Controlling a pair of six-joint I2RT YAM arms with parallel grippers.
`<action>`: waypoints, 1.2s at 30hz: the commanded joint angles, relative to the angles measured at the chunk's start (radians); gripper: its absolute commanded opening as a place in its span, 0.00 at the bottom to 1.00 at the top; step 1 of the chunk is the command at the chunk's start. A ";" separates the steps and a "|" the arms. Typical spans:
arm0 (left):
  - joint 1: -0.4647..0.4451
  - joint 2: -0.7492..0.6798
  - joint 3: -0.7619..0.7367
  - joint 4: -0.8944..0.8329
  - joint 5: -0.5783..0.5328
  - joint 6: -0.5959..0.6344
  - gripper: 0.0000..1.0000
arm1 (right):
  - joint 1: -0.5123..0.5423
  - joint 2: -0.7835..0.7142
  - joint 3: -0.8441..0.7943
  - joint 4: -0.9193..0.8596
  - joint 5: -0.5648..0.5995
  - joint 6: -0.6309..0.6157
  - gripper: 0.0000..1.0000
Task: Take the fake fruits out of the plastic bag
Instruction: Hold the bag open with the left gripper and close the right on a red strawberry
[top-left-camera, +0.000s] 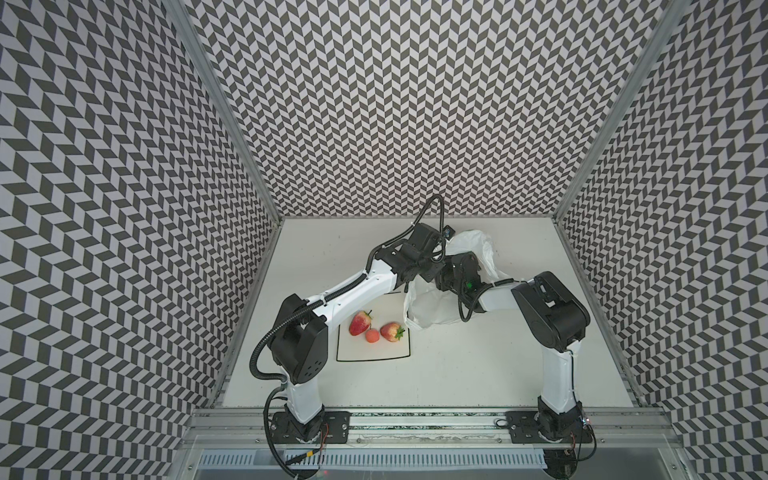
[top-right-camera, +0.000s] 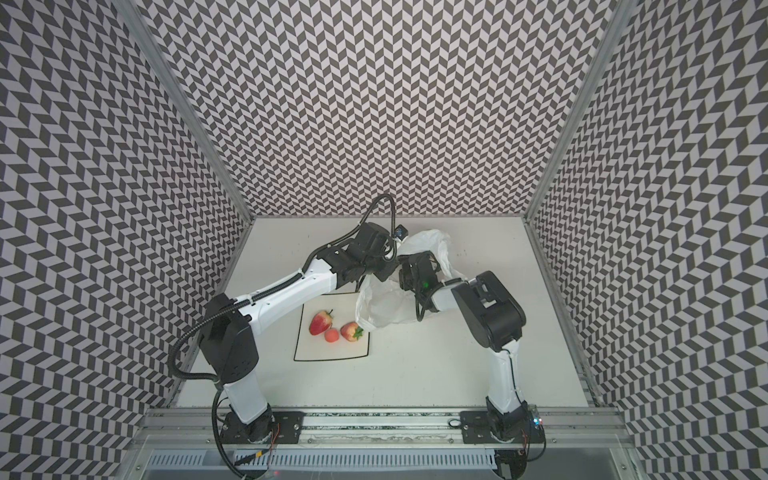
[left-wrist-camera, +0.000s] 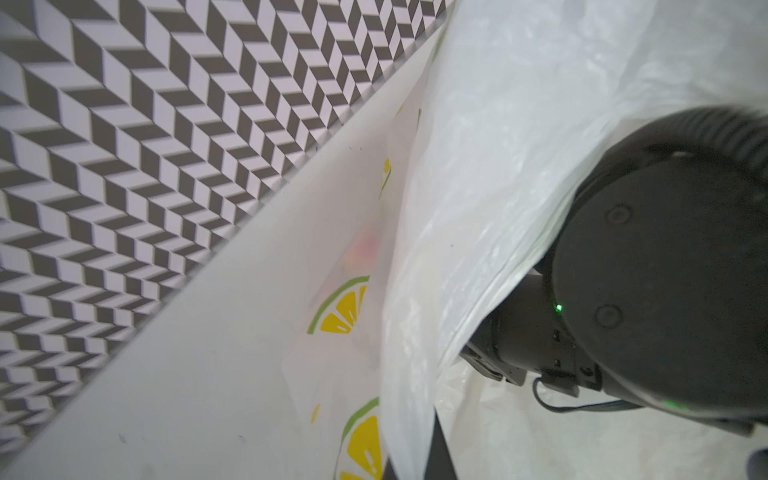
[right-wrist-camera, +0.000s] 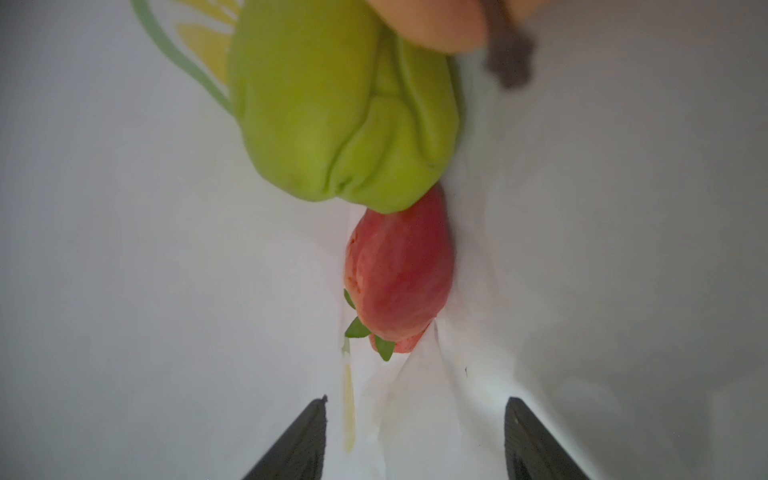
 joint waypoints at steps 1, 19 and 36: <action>-0.001 -0.020 0.035 0.019 0.028 0.027 0.00 | -0.004 0.022 0.028 0.040 -0.003 0.091 0.67; -0.048 -0.083 0.025 0.040 0.116 -0.014 0.00 | -0.006 0.138 0.158 0.000 0.068 0.155 0.71; -0.051 -0.115 -0.008 0.050 0.050 -0.001 0.00 | -0.012 0.175 0.215 -0.074 0.148 0.181 0.47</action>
